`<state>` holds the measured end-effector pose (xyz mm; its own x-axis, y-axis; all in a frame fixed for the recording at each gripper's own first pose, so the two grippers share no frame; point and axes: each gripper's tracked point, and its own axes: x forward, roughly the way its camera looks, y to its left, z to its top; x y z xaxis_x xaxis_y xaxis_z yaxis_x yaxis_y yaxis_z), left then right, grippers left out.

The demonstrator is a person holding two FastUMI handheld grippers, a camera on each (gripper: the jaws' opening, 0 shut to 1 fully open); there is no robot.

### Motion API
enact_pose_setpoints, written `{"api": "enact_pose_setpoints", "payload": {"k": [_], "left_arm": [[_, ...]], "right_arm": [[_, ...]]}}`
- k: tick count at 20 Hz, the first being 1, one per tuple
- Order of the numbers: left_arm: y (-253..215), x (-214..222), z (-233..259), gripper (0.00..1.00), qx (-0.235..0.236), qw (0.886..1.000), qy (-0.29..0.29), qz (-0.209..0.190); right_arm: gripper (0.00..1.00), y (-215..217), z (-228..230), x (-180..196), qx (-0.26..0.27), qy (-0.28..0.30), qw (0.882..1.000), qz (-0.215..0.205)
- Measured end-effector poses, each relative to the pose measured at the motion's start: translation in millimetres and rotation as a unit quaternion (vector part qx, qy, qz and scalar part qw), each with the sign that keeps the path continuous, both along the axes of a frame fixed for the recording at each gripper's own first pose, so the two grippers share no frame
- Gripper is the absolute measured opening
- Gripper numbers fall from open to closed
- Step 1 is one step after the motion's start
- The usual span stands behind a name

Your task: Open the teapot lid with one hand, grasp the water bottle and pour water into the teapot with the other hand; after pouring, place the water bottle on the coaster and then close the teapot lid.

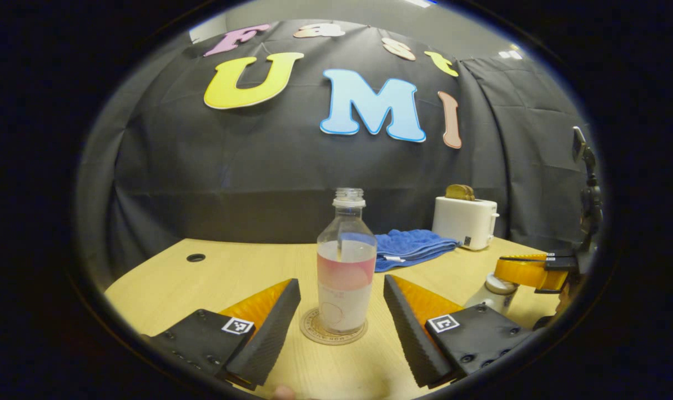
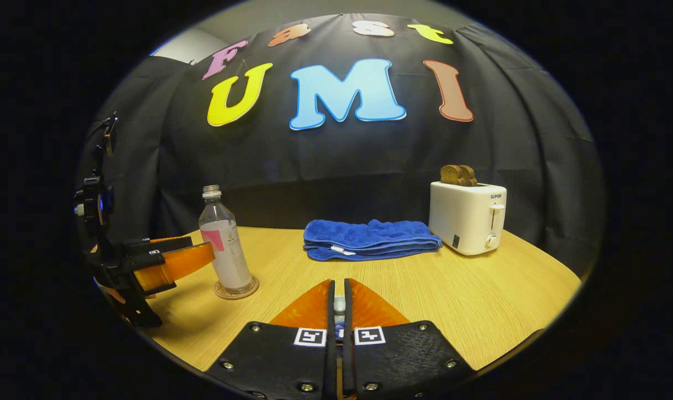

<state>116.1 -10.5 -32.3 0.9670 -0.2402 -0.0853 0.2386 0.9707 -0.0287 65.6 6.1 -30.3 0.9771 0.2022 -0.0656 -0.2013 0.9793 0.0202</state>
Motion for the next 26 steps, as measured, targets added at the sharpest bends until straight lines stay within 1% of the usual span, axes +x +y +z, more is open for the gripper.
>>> {"api": "enact_pose_setpoints", "payload": {"k": [4,6,7,8,9,10,11,14,16,23,26], "left_arm": [[-1.6,-6.1,3.0,1.0,0.009,1.0,-0.009,0.0],[-1.3,-8.2,3.7,1.0,0.004,1.0,-0.01,-0.001],[-0.9,-10.2,2.9,1.0,0.002,1.0,-0.009,-0.001],[0.2,-11.9,3.3,1.0,0.002,1.0,-0.008,0.0],[1.9,-13.3,1.6,1.0,0.0,1.0,-0.008,0.001],[2.5,-15.4,0.7,1.0,-0.001,1.0,-0.007,0.001],[1.5,-16.4,-1.2,1.0,-0.002,1.0,-0.005,0.0],[3.3,-24.1,-1.9,1.0,-0.003,1.0,-0.006,0.003],[6.6,-37.4,1.4,1.0,-0.006,1.0,-0.009,0.01],[19.7,-105.3,13.3,1.0,-0.025,0.999,-0.028,0.037],[21.6,-132.1,19.9,1.0,-0.018,0.998,-0.045,0.049]], "right_arm": [[0.04,0.4,-5.8,0.3,0.0,0.006,1.0,-0.006],[0.12,0.2,-7.8,1.4,0.003,0.008,1.0,-0.007],[0.14,0.2,-7.5,-0.6,0.005,0.009,1.0,-0.007],[0.19,0.2,-5.1,-0.8,0.006,0.007,1.0,-0.009],[0.28,-2.5,-1.8,-1.8,0.008,0.0,1.0,-0.014],[0.29,-1.7,1.3,-3.7,0.01,-0.007,1.0,-0.013],[0.33,-1.3,5.0,-6.3,0.013,-0.013,1.0,-0.014],[0.33,-2.4,13.2,-18.5,0.028,-0.029,0.999,-0.022],[0.32,0.0,17.6,-31.4,0.041,-0.034,0.998,-0.021],[0.33,1.2,24.9,-80.7,0.053,-0.049,0.997,-0.024],[0.32,6.1,22.4,-96.6,0.054,-0.055,0.997,-0.024]]}}
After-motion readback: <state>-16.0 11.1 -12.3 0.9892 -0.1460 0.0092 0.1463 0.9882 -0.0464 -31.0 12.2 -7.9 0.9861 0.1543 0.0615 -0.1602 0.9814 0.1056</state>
